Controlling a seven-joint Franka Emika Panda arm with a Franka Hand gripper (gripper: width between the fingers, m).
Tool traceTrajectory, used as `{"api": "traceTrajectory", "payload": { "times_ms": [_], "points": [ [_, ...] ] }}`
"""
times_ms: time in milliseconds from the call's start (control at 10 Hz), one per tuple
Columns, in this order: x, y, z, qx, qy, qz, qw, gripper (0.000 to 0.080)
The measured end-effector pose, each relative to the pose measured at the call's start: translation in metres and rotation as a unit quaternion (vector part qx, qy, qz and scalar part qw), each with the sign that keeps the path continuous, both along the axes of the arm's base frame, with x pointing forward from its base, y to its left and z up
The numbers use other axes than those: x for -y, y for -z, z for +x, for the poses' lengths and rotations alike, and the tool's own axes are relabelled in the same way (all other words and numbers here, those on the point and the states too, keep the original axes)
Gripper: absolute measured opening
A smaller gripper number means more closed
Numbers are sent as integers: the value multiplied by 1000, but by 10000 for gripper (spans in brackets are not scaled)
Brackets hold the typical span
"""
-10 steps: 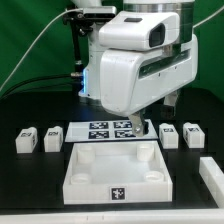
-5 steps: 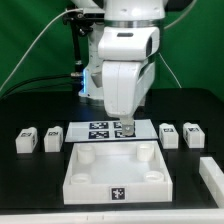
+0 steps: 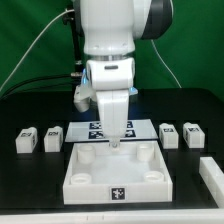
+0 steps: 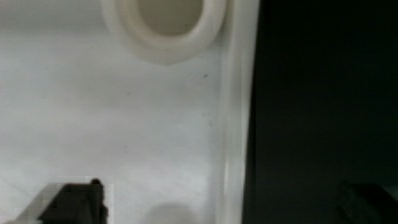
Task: Assemble one leg
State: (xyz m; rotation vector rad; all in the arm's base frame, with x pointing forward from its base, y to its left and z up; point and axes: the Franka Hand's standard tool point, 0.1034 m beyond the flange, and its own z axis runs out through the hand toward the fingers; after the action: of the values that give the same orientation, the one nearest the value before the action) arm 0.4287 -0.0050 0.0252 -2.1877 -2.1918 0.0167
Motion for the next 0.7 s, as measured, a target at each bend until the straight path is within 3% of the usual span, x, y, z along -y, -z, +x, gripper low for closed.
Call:
{"api": "traceTrajectory", "payload": {
  "times_ms": [200,400,500,600,700],
  "points": [
    [-1,15,-5,-3,6,4,1000,650],
    [-3,15,-5,-2,12,3,1000,650],
    [-2,15,-5,-2,12,3,1000,565],
    [-2,15,-5,-2,13,3,1000,427],
    [-2,15,-5,-2,13,3,1000,427]
  ]
}}
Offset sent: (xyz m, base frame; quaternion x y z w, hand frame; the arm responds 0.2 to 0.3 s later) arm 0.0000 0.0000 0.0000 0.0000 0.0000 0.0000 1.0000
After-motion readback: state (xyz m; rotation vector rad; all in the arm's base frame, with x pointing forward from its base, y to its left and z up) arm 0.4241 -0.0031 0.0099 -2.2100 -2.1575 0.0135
